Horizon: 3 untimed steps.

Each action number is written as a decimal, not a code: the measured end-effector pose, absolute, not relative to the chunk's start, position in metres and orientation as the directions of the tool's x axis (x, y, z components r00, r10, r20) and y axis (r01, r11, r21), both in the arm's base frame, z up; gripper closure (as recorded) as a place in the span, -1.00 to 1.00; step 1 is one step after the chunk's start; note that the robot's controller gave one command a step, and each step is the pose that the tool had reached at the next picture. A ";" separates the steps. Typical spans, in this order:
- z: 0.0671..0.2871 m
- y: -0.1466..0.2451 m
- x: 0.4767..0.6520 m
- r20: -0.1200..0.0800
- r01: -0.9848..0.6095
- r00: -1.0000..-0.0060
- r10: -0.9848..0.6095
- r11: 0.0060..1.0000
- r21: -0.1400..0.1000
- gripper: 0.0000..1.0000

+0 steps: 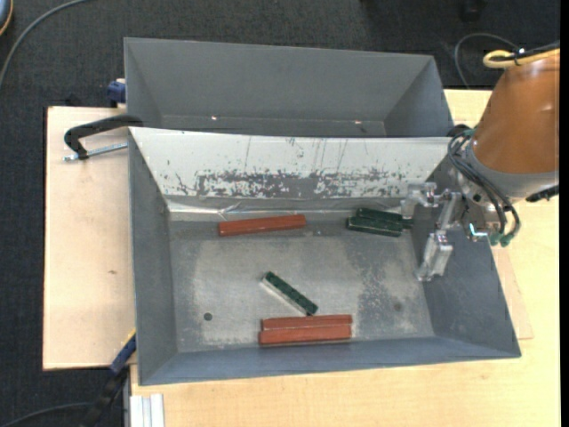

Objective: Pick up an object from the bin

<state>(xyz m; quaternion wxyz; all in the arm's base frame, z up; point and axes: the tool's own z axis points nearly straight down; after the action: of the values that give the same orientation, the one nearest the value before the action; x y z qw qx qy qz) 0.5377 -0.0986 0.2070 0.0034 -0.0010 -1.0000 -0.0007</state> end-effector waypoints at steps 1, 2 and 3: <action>0.084 -0.090 0.582 0.006 0.104 -0.995 0.104 0.995 0.003 -1.00; 0.071 -0.103 0.562 -0.002 -0.077 -0.997 -0.077 0.997 0.001 -1.00; 0.165 -0.012 0.576 -0.016 -0.138 -0.990 -0.138 0.990 0.002 -1.00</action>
Offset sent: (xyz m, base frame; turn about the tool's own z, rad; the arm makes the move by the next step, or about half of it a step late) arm 0.0447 0.0066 -0.1196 0.1035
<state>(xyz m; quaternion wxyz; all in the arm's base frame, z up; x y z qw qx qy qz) 0.5764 -0.0122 0.1650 -0.0081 0.0691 -0.9976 -0.0018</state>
